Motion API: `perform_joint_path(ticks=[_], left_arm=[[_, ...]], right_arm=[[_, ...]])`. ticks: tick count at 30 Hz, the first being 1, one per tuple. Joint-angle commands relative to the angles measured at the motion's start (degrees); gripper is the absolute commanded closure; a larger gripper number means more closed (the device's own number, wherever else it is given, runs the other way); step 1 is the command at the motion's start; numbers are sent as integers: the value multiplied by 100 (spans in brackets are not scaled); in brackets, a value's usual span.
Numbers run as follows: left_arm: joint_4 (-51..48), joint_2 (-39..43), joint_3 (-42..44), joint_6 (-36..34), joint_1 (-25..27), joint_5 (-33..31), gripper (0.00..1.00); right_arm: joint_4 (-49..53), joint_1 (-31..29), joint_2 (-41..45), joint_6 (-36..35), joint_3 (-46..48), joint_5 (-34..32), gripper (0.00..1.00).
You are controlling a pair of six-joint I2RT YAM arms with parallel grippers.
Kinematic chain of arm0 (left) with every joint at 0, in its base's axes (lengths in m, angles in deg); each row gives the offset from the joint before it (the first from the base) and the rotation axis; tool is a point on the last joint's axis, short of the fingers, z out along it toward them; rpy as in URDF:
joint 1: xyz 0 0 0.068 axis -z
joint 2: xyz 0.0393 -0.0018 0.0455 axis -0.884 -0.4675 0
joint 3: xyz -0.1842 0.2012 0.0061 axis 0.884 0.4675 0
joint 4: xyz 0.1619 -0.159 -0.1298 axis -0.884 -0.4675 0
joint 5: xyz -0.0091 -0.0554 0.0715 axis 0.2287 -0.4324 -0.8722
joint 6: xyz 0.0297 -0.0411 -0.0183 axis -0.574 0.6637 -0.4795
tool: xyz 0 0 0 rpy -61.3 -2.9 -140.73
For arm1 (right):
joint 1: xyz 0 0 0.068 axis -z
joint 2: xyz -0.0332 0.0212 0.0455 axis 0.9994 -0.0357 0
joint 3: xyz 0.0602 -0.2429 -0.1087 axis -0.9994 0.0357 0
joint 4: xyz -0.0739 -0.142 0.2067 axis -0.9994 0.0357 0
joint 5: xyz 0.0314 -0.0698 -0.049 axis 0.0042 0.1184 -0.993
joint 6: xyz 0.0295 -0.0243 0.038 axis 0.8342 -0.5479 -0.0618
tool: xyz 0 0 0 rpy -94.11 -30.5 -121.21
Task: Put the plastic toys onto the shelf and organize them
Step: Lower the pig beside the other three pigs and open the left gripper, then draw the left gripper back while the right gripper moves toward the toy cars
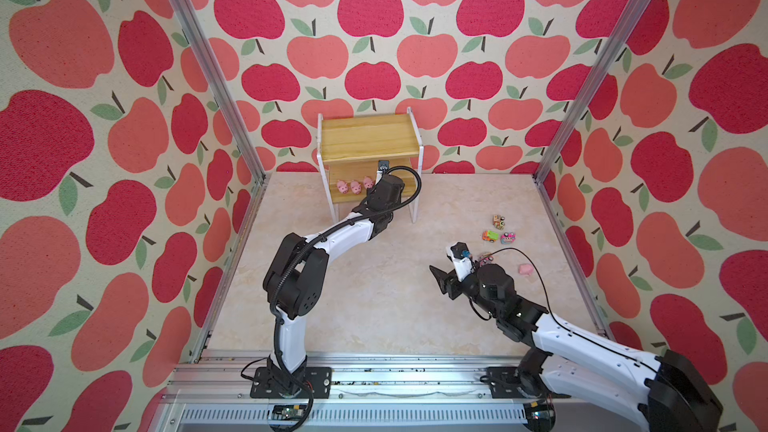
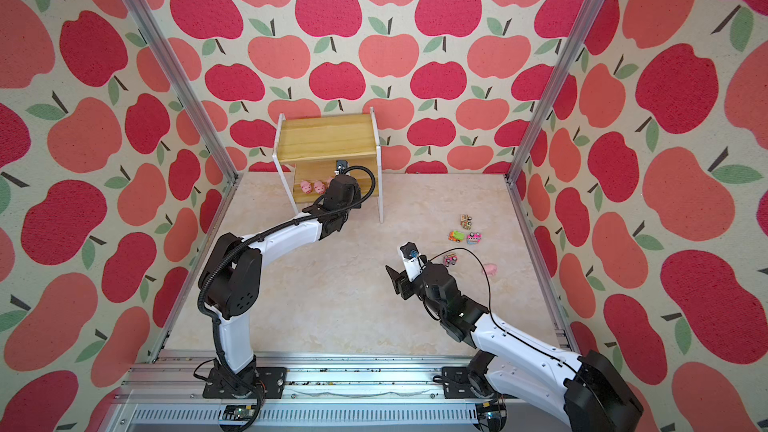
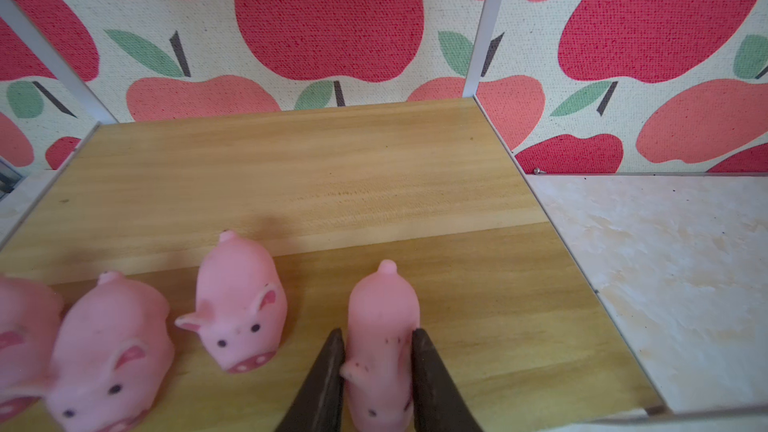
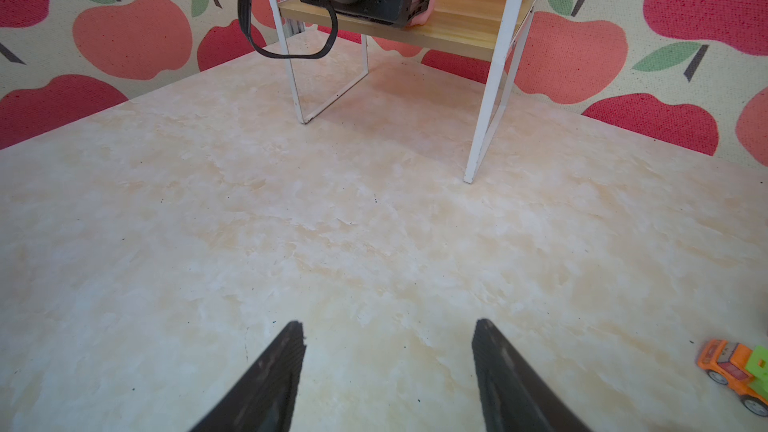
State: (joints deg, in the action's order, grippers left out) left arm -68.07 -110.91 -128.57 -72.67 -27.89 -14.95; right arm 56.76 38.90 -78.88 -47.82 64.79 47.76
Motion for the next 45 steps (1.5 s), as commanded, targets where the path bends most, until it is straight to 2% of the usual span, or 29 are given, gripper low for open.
perform_joint_path(ticks=[1, 10, 20, 24, 28, 32, 35, 38, 41, 43, 45], left_arm=[[63, -179, -238, 148, -34, -237, 68], [54, -2, -141, 54, 35, -283, 47], [80, 580, 415, 34, 274, -329, 36], [113, 1061, 947, 14, 409, -371, 23], [67, 1691, 1530, -88, 570, -430, 16], [-518, 2407, 2029, -62, 617, -154, 9], [-1101, 3067, 2369, -216, 548, 339, 0], [-1900, 3667, 2523, -313, 316, 1098, 1], [-2385, 4247, 2695, -422, -54, 1978, 1], [-2685, 4464, 2704, -495, -324, 2843, 1], [-2878, 4520, 2669, -751, -357, 3417, 1]], right_arm=[[-152, -7, -69, -27, 74, 70, 32], [-171, -7, -151, -44, 51, 81, 32], [-240, 28, -256, 4, 73, 10, 32], [-232, 61, -265, 60, 76, -36, 31], [-97, 153, -239, 139, 41, -98, 31], [273, 386, -183, 350, -119, -56, 30], [1168, 585, -101, 652, -521, -235, 28], [2255, 779, -72, 1037, -1088, -428, 24], [3289, 928, -160, 1371, -1697, -834, 15], [3974, 1135, -283, 1682, -2110, -970, 8], [4559, 1368, -420, 2035, -2413, -1064, 5]])
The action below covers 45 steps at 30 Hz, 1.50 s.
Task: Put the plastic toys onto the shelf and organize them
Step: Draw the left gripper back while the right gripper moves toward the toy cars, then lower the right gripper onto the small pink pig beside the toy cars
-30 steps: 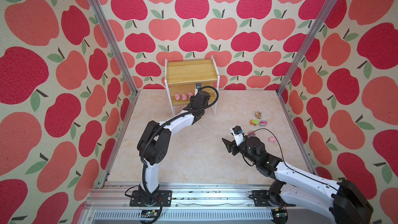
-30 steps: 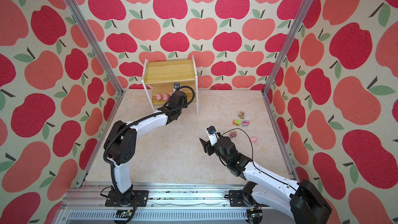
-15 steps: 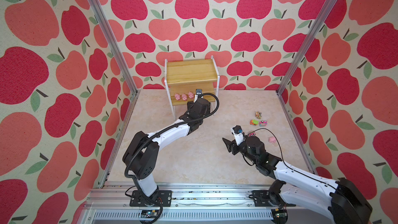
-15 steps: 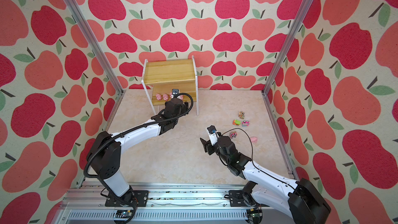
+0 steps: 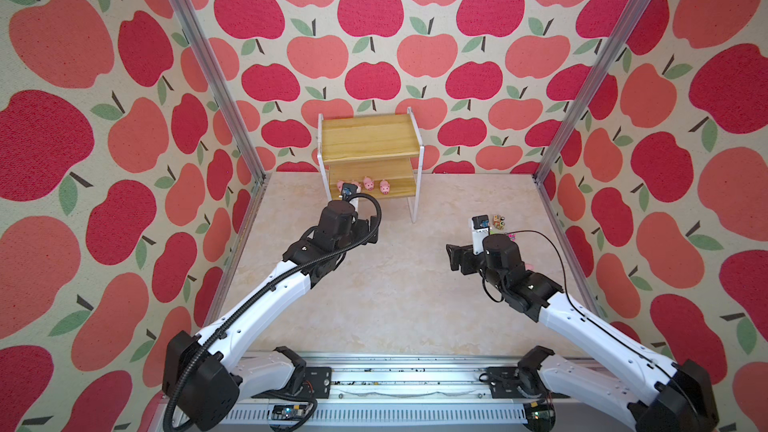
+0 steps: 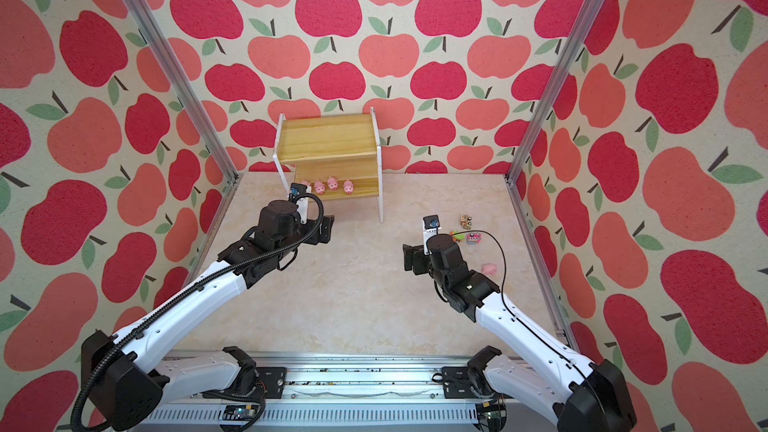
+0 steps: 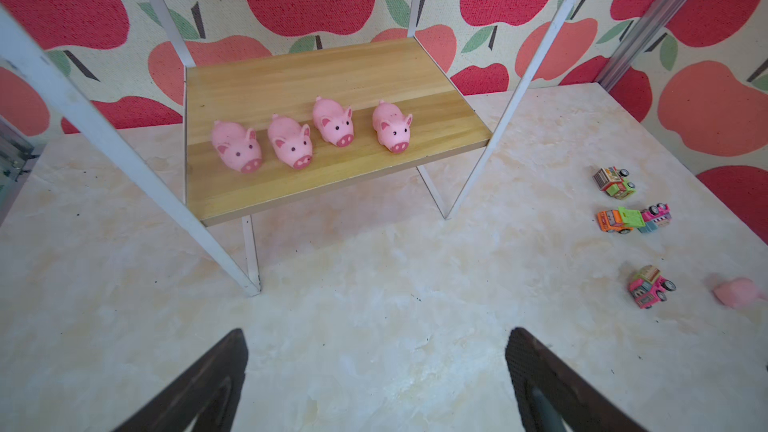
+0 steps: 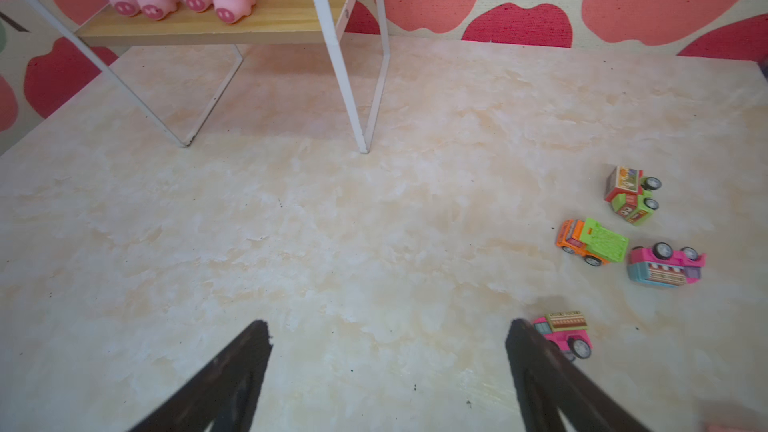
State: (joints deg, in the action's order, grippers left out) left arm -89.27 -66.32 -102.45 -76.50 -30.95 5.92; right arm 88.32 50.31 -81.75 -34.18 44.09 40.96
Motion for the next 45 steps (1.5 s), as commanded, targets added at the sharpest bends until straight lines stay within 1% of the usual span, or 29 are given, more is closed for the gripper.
perform_joint_path(ticks=[1, 4, 6, 8, 10, 12, 16, 19, 22, 32, 34, 40, 42, 43, 44, 45], left_arm=[[-817, 52, 51, -505, -46, 1589, 1], [-707, 29, 163, -669, -20, 2228, 0], [-486, 46, 328, -643, -10, 2572, 1], [-281, 38, 494, -519, 21, 2811, 2], [-245, 14, 574, -575, 89, 2990, 2], [-350, -20, 511, -645, 185, 2881, 3], [-326, -39, 539, -630, 217, 3159, 4], [-260, -52, 582, -576, 227, 3218, 5], [-241, -102, 584, -576, 261, 3322, 6], [-205, -131, 600, -615, 246, 3367, 8], [-205, -144, 595, -620, 222, 3376, 8], [-229, -157, 590, -646, 152, 3406, 8], [-220, -157, 579, -637, 102, 3441, 8], [-204, -161, 578, -629, 83, 3446, 9], [-201, -160, 591, -620, 65, 3448, 9], [-207, -159, 577, -619, 47, 3448, 9]], right_arm=[[1704, 355, -194, 878, -487, -446, 5], [2421, 806, -294, 1514, -651, -476, 6], [2825, 1105, -291, 1937, -627, -430, 6], [3115, 1338, -212, 2229, -514, -387, 7], [3261, 1679, -103, 2484, -355, -266, 7], [3273, 2134, -36, 2746, -204, -48, 7], [2913, 3128, -192, 3075, -37, 407, 7], [2676, 3722, -679, 3157, -147, 668, 7], [2351, 4122, -1209, 3203, -276, 999, 8], [1631, 4724, -2637, 3408, -725, 1372, 12], [1661, 4838, -2970, 3443, -898, 1496, 14], [1514, 4907, -3647, 3513, -1232, 1755, 23], [1542, 4907, -3832, 3552, -1330, 1793, 28], [1549, 4907, -3900, 3553, -1358, 1834, 34], [1554, 4907, -3944, 3577, -1370, 1860, 37], [1584, 4907, -3976, 3616, -1365, 1871, 43]])
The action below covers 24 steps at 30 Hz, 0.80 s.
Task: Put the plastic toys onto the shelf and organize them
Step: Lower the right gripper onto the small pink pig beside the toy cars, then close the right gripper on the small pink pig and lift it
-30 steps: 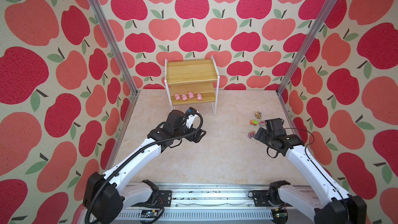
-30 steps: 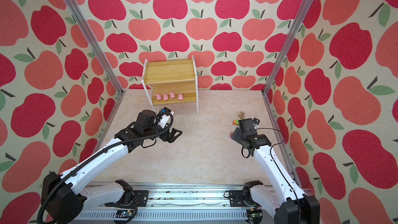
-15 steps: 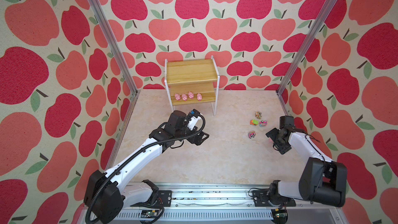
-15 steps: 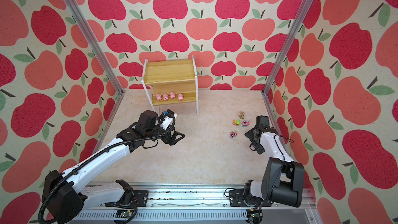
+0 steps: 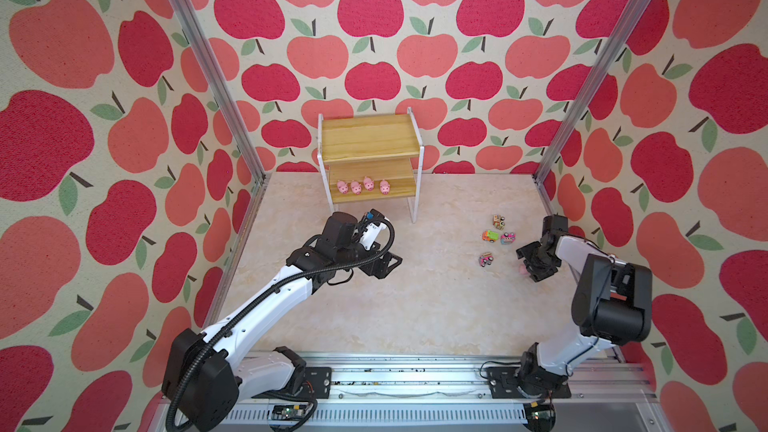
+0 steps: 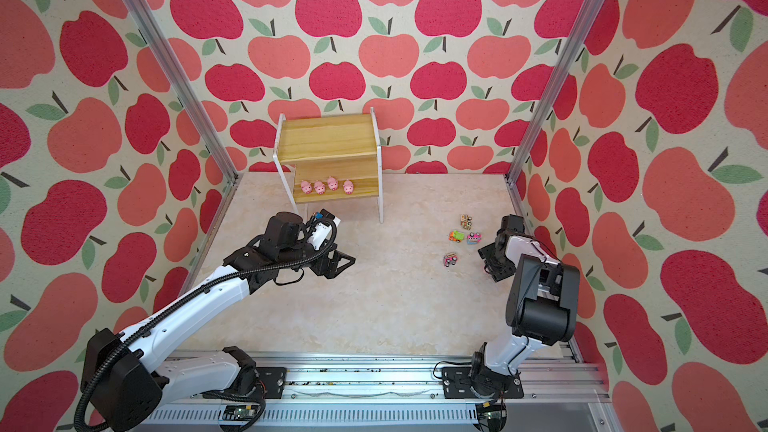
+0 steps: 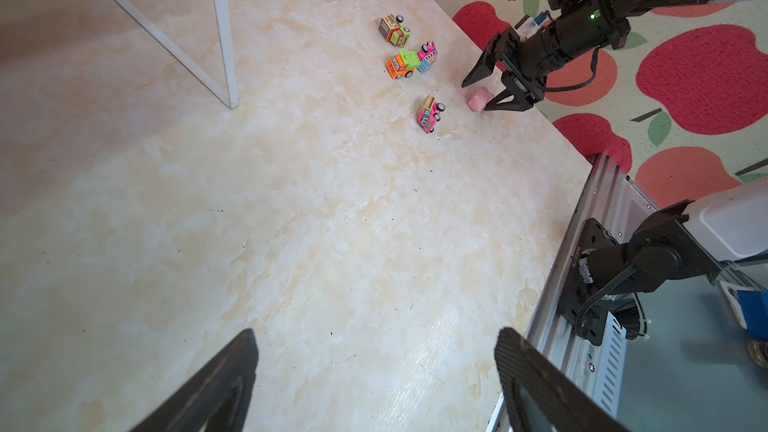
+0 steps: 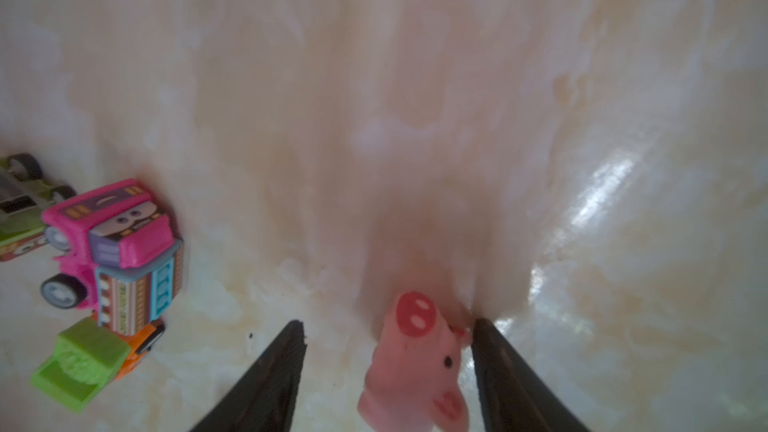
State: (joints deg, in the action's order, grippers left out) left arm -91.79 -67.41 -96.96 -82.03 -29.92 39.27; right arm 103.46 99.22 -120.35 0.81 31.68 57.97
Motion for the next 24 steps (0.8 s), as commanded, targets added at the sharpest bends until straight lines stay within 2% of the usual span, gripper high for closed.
perform_joint_path(ticks=[1, 4, 7, 12, 18, 24], left_arm=[[41, -58, 30, -67, -65, 111, 9], [42, -50, 35, -67, -104, 105, 9], [49, -50, 30, -62, -140, 101, 9], [137, -20, 28, 36, -364, 298, 10], [293, 239, 98, 93, -829, 425, 10], [286, 565, 97, 73, -1319, 362, 10]], right_arm=[[75, 16, -128, 120, -108, 172, 50], [208, 11, -74, 22, -98, 116, 67], [398, -104, 261, -227, -63, -134, 78], [957, -836, 952, -852, -235, -703, 81], [1382, -3145, 1471, -2044, -774, -1703, 78], [1801, -5021, 377, -2873, -1567, -1912, 75]])
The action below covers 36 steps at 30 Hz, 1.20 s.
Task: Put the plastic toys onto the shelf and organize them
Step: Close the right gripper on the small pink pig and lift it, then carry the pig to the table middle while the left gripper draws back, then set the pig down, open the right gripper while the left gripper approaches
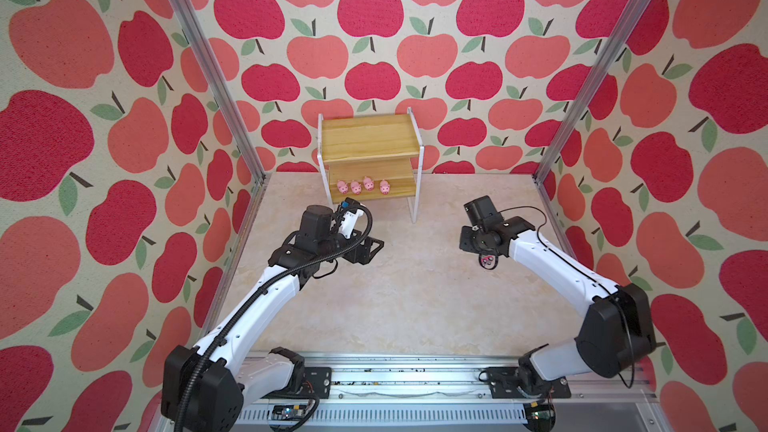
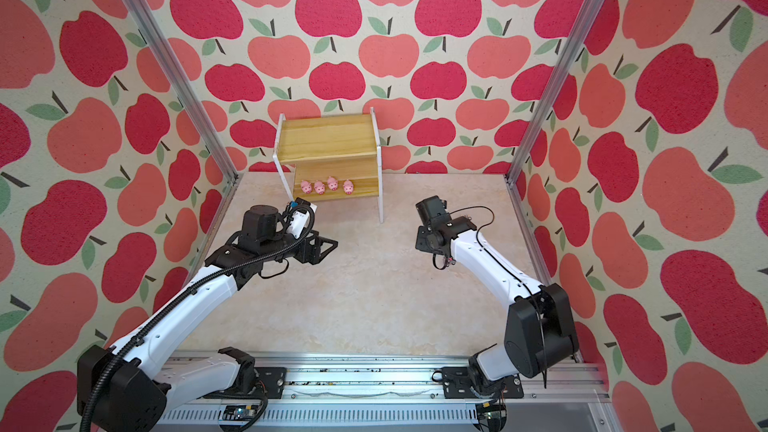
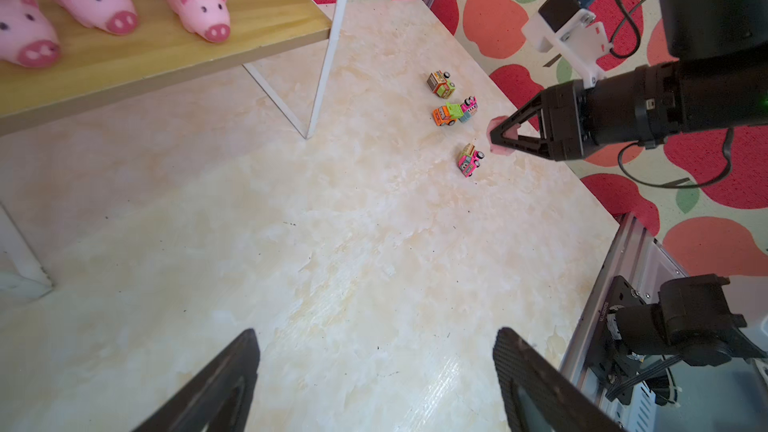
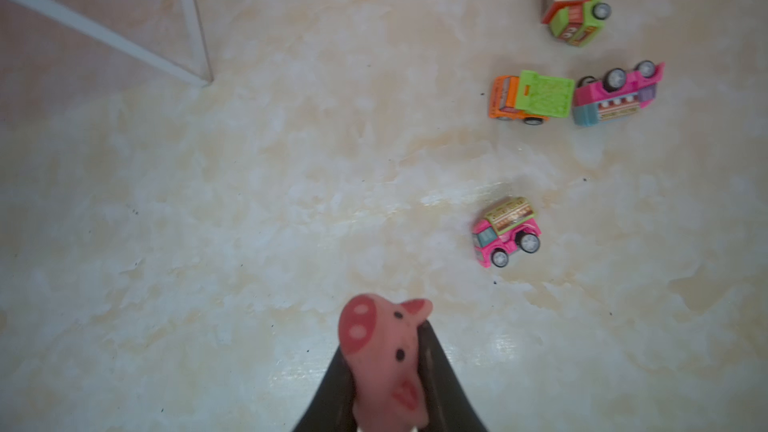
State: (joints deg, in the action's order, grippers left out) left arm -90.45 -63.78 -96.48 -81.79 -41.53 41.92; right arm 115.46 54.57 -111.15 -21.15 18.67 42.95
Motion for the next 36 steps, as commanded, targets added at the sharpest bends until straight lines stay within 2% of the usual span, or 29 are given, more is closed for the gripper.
perform_joint_path(ticks=[1, 7, 11, 16, 20, 29, 33, 36], left_arm=[[166, 252, 58, 79, -239, 52, 10], [-114, 810, -6, 672, -557, -819, 10], [-757, 1202, -29, 1175, -914, -1268, 10], [-1113, 1809, 350, 1735, -1603, -1136, 9], [-1244, 2058, 582, 1868, -1871, -1061, 9], [-1332, 2256, 740, 1896, -1946, -1018, 9], [-1428, 2159, 717, 1723, -1874, -950, 9], [-1560, 1933, 586, 1419, -1614, -948, 8]], right_arm=[[685, -782, -794, -775, -409, -490, 74], [1450, -1958, -2362, -1266, -1579, -1048, 71], [1602, -2359, -2972, -1418, -1995, -1186, 68], [1863, -2859, -3534, -1585, -2478, -1371, 62], [2097, -3153, -3869, -1603, -2897, -1287, 54], [1684, -3260, -3019, -1486, -2814, -639, 48], [1229, -3091, -2365, -1253, -2268, -345, 46], [754, -2800, -1901, -1008, -1569, -128, 45]])
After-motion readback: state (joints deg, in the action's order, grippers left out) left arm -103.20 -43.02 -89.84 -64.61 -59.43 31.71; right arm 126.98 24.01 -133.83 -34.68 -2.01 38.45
